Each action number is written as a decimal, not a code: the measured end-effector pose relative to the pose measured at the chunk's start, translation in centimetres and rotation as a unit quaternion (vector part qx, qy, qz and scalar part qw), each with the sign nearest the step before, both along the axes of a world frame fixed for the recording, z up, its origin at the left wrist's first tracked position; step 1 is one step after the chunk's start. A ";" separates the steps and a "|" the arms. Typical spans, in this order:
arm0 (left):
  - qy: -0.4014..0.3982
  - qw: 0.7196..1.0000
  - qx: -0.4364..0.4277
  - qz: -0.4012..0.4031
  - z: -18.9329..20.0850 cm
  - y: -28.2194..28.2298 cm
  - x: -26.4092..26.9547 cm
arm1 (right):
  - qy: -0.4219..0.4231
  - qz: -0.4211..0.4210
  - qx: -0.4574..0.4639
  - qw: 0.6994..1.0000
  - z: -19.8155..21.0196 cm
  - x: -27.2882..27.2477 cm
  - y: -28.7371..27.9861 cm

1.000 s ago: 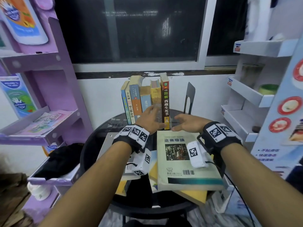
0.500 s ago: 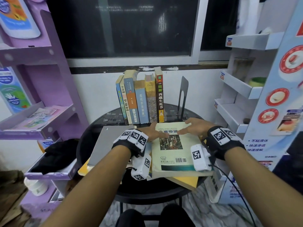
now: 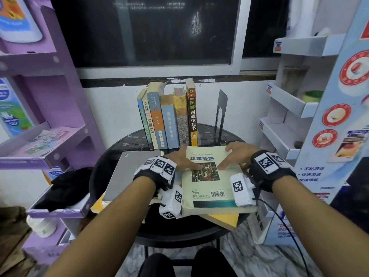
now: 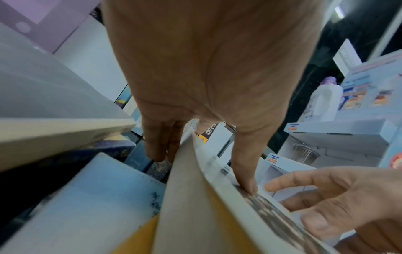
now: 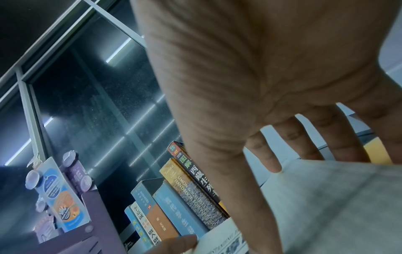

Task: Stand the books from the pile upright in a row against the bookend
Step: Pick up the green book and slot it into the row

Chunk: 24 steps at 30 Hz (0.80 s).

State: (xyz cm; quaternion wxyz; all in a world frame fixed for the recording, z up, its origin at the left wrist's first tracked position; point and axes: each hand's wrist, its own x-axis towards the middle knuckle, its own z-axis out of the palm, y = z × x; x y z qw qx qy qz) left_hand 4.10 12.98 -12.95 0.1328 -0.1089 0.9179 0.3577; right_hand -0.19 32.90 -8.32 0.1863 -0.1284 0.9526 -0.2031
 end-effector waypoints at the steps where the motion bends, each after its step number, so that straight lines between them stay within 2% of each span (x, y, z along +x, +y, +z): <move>1: 0.009 1.000 -0.003 -0.007 0.1 0.0 0.1 | -0.001 0.000 -0.001 1.000 0.0 -0.1 0.0; 8: 0.065 0.997 -0.036 -0.022 1.1 0.3 0.4 | -0.010 0.001 -0.001 1.000 0.0 -0.3 0.1; 17: 0.140 0.988 0.056 -0.042 2.3 0.6 1.3 | -0.006 -0.019 -0.028 0.999 0.0 -1.0 0.6; 24: 0.203 0.975 0.063 -0.060 3.9 0.5 1.4 | 0.009 -0.058 -0.082 0.995 0.6 -1.5 1.0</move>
